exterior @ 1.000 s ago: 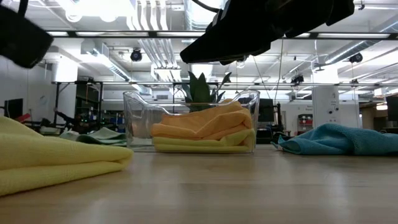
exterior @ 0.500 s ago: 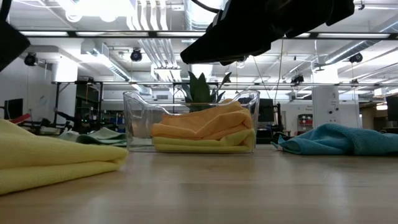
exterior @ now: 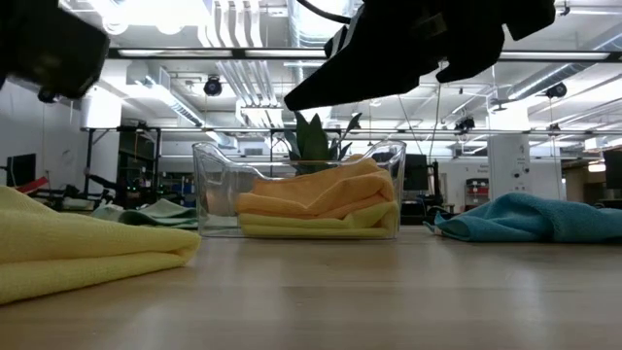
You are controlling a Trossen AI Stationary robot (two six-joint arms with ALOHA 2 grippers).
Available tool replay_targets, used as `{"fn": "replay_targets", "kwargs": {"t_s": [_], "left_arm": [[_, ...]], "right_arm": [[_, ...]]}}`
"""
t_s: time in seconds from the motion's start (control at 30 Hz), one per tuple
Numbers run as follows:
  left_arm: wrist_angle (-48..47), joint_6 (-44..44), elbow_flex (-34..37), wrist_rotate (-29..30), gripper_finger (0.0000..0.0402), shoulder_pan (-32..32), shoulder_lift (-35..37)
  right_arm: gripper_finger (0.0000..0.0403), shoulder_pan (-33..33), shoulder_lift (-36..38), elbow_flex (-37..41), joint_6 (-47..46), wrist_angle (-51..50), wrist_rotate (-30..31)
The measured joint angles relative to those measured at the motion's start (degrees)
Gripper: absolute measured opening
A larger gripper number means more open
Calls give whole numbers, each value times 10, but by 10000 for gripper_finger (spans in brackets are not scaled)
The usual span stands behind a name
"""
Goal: Fold microfiber towels
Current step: Fold the yellow microfiber towel
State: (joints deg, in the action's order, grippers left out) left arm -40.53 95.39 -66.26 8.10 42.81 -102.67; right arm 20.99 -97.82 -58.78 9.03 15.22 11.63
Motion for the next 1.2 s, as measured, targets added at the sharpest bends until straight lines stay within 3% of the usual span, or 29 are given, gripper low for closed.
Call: {"fn": "replay_targets", "kwargs": {"t_s": [0.27,0.43,0.63,0.87,1.07,1.2], "left_arm": [[-2,-3,-3,8,15,-8,-54],[-1,-45,-2,105,15,-32,-42],[7,-120,-12,149,15,-46,1],[138,-326,-10,218,15,-46,53],[259,-561,-8,219,15,-43,58],[267,-615,-6,214,15,-43,59]], "right_arm": [[9,5,30,11,30,-13,0],[9,5,51,12,40,-62,0],[9,5,77,19,46,-109,0],[9,4,135,78,40,-110,1],[9,4,203,169,-7,-66,4],[9,4,244,233,-21,-11,4]]}}
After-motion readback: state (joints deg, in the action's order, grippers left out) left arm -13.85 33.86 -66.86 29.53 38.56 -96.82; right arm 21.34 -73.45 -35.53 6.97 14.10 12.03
